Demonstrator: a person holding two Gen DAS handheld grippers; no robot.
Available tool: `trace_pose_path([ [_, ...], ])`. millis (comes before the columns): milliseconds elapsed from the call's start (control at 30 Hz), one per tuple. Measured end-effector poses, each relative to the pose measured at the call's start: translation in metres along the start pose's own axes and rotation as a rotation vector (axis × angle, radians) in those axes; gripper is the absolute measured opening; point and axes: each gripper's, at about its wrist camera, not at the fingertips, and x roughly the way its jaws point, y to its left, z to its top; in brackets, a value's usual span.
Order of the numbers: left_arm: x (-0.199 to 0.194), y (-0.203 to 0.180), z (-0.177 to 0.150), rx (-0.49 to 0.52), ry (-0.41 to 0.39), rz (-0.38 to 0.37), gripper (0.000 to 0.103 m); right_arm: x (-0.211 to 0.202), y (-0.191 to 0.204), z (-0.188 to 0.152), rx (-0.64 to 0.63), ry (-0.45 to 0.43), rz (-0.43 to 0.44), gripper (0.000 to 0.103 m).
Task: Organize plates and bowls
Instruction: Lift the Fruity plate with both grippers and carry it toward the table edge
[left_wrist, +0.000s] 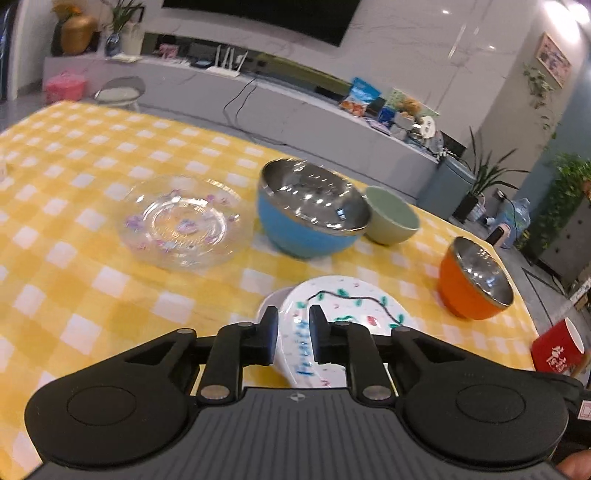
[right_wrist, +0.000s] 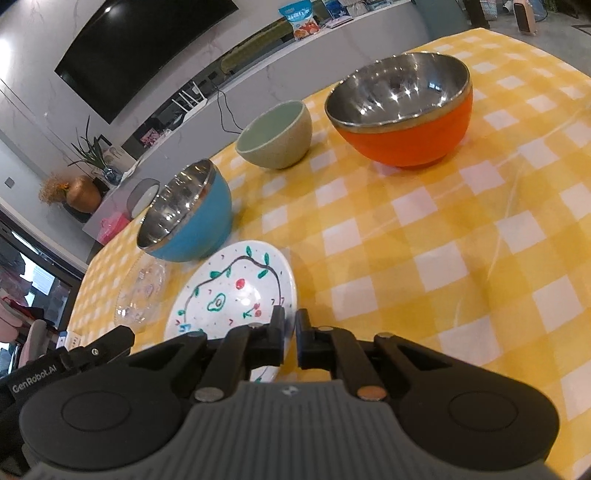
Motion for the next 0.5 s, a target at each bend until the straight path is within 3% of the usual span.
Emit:
trace_pose_path([
  [433,0.025,0.008,-0.005,-0.024,0.052,-0.045,0.021,0.013,-0.007,0.001,0.035,0.030,-0.012,0.012],
  [500,0.028,0.007,-0.005,-0.020,0.052,-0.048,0.021,0.014,-0.009,0.002,0.046,0.027,-0.001,0.024],
])
